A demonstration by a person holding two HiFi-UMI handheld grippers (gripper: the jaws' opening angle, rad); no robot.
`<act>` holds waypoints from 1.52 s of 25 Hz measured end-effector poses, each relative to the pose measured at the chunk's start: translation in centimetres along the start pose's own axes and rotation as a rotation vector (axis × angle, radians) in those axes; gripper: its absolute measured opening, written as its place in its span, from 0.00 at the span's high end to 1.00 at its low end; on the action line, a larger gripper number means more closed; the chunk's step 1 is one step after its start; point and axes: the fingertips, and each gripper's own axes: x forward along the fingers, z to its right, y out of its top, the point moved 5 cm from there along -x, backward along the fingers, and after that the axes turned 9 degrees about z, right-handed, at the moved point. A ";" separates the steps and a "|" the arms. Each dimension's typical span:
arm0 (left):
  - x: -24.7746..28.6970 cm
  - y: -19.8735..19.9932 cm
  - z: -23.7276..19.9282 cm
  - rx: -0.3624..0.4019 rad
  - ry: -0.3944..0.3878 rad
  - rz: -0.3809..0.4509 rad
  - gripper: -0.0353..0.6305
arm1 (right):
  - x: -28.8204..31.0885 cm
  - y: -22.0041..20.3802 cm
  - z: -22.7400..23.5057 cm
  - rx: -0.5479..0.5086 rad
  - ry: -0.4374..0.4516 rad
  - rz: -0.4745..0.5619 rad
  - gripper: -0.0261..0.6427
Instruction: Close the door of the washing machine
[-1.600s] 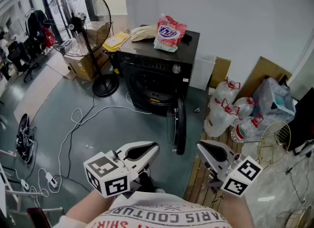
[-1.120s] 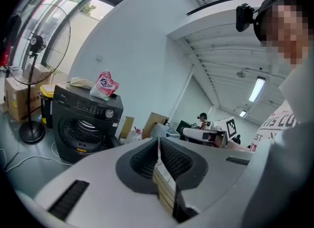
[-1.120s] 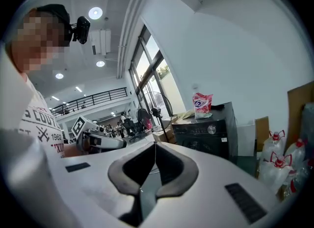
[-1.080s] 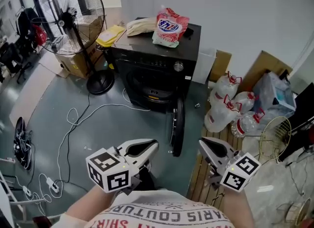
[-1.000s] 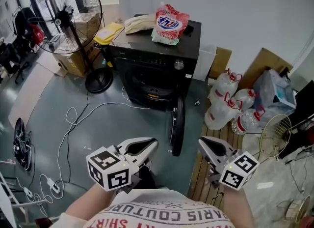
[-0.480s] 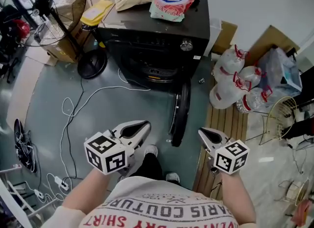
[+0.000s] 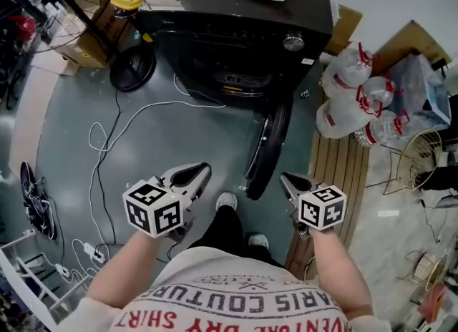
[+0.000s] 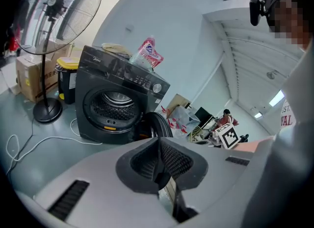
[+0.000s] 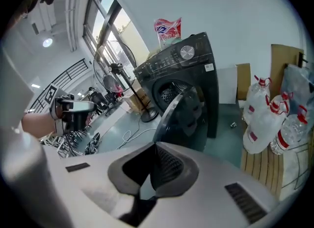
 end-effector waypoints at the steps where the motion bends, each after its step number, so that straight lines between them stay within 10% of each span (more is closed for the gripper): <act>1: -0.1 -0.4 -0.6 -0.006 0.007 -0.010 0.89 | 0.7 0.0 -0.2 -0.004 0.003 0.000 0.93; 38: -6.5 0.1 -15.6 -0.128 0.233 0.021 0.89 | 18.3 6.3 -7.8 -0.079 0.083 -0.100 0.93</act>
